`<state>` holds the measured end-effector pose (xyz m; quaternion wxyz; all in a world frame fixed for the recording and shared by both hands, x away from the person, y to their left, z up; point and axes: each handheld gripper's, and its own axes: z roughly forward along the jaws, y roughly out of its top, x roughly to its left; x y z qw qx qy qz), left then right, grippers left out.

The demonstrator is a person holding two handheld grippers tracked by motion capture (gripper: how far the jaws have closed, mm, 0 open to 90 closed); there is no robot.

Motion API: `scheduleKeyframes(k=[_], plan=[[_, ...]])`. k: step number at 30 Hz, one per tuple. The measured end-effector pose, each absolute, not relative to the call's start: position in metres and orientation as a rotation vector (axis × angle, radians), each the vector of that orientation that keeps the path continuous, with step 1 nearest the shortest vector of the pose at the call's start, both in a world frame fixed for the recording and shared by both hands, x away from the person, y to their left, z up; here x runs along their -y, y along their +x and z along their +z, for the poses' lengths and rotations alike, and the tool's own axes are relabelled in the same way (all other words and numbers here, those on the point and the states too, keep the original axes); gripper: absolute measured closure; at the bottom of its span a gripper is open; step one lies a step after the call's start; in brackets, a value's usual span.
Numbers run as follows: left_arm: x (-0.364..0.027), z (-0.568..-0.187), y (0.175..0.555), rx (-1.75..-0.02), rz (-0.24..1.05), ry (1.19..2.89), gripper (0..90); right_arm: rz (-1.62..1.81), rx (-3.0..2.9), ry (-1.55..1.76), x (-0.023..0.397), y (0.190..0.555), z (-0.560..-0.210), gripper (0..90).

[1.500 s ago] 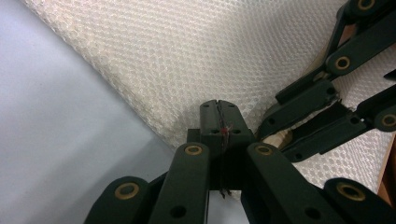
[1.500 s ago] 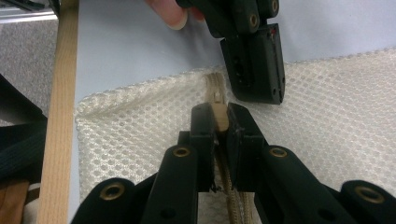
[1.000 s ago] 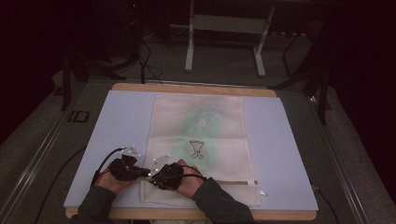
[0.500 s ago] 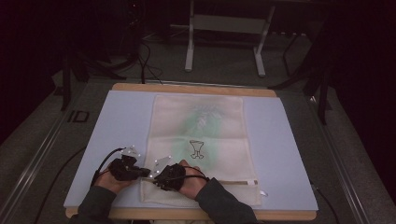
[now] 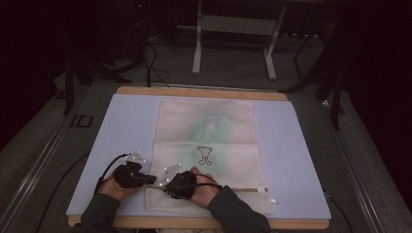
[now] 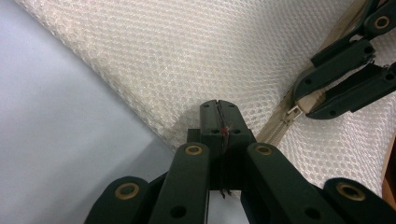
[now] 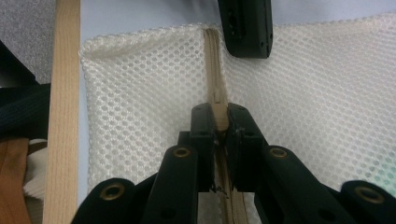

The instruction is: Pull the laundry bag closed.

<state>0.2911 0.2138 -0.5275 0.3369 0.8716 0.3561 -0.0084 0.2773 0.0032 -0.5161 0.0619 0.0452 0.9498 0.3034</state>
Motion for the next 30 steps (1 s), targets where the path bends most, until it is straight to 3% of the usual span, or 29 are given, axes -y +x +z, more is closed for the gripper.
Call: scheduleKeyframes(k=[30], plan=[[-0.213,-0.527,0.29,-0.92,-0.006,2.279,90.0,0.906,-2.866,0.146,0.018,0.274,-0.515,82.3]])
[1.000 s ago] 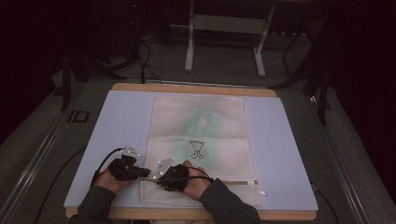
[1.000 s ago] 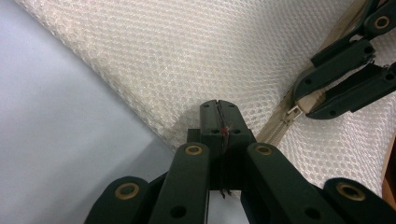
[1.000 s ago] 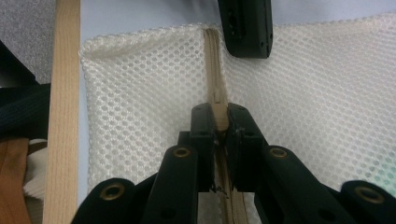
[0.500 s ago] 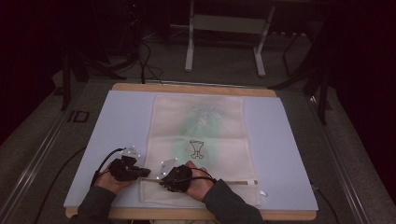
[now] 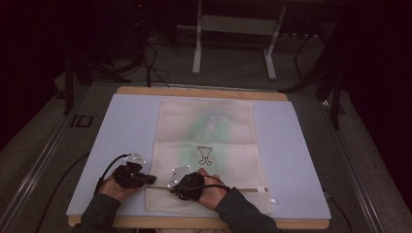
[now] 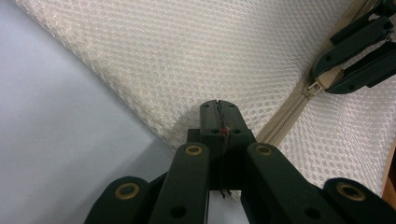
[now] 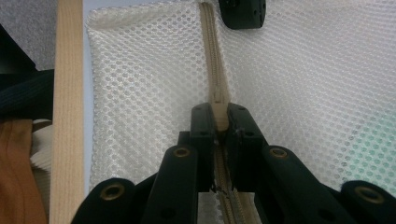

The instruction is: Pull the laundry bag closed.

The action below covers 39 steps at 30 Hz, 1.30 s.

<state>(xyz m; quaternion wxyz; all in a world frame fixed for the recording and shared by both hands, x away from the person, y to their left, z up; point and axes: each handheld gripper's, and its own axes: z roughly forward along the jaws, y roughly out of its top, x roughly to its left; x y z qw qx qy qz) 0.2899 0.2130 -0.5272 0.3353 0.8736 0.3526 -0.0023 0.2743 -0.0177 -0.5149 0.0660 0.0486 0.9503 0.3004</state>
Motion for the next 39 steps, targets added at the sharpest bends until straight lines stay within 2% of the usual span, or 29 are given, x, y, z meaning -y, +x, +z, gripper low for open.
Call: scheduleKeyframes(k=[39], plan=[[-0.213,-0.527,0.289,-0.925,-0.004,2.275,89.9,0.864,-2.864,0.188,0.051,0.27,-0.513,82.3]])
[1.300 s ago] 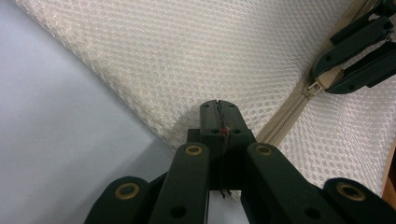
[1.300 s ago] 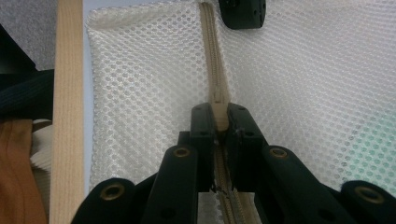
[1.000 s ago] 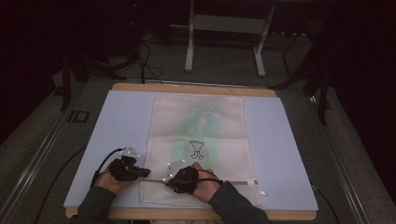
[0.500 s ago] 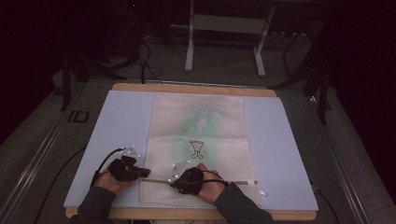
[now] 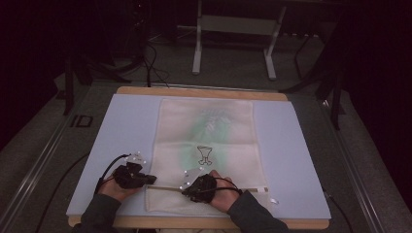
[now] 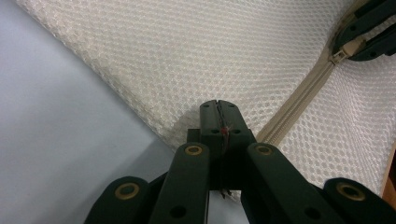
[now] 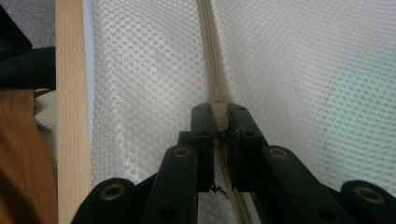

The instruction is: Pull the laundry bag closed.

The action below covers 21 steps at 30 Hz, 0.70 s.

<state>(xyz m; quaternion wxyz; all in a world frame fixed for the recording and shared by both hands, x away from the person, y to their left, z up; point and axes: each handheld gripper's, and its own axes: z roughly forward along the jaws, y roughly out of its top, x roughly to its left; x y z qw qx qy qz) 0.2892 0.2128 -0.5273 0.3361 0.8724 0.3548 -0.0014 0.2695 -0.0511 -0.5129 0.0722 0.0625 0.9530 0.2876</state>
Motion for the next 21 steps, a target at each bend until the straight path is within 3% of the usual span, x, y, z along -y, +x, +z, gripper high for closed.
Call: scheduleKeyframes(k=[21], plan=[[-0.213,-0.527,0.289,-0.928,-0.004,2.274,89.9,0.842,-2.861,0.209,0.066,0.268,-0.513,82.3]])
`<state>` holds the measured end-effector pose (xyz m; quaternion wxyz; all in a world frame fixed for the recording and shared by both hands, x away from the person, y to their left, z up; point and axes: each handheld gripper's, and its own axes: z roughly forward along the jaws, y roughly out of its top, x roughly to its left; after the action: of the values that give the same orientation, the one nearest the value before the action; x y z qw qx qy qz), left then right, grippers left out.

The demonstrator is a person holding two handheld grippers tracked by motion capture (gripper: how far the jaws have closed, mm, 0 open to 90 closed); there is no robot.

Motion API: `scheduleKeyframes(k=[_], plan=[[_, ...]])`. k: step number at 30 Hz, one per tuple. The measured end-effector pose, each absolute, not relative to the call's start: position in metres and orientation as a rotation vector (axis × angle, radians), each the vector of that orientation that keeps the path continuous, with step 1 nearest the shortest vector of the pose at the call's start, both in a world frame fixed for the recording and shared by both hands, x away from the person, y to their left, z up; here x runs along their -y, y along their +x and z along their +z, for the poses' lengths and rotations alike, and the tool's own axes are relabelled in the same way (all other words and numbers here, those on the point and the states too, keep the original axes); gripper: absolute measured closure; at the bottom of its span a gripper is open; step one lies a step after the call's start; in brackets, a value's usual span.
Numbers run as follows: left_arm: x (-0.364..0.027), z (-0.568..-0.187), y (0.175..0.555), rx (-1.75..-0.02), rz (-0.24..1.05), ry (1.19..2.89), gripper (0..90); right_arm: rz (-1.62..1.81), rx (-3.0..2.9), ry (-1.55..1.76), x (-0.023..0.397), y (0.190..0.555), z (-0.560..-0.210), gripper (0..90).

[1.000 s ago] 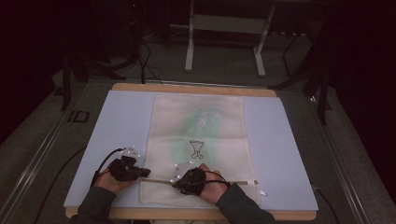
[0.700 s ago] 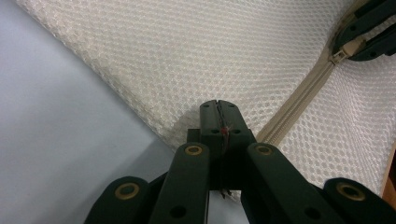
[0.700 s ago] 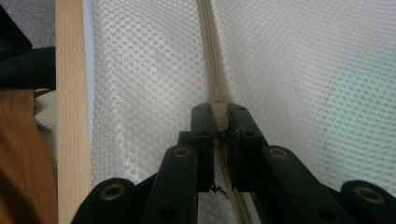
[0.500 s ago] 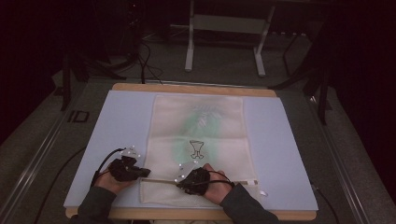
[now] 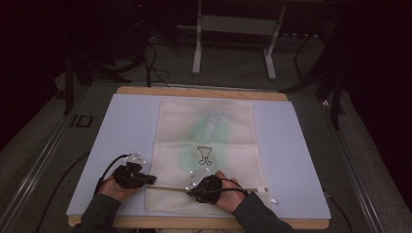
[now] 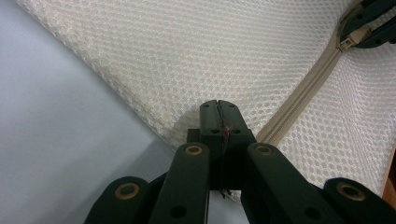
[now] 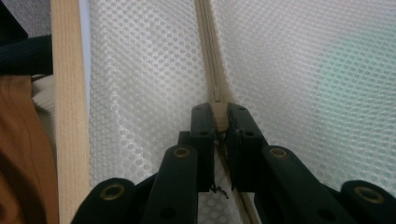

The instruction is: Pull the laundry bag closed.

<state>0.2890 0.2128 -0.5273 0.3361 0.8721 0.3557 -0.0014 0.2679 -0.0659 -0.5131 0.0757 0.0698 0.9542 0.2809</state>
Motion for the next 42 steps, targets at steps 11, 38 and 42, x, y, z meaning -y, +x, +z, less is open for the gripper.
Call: scheduleKeyframes(k=[11,38,42], plan=[[-0.213,-0.527,0.289,-0.928,-0.005,2.275,90.0,0.839,-2.856,0.226,0.075,0.266,-0.513,82.3],[-0.213,-0.527,0.289,-0.929,-0.005,2.276,89.9,0.834,-2.85,0.247,0.087,0.266,-0.512,82.3],[-0.213,-0.527,0.289,-0.928,-0.007,2.276,89.9,0.835,-2.852,0.252,0.089,0.266,-0.511,82.3]])
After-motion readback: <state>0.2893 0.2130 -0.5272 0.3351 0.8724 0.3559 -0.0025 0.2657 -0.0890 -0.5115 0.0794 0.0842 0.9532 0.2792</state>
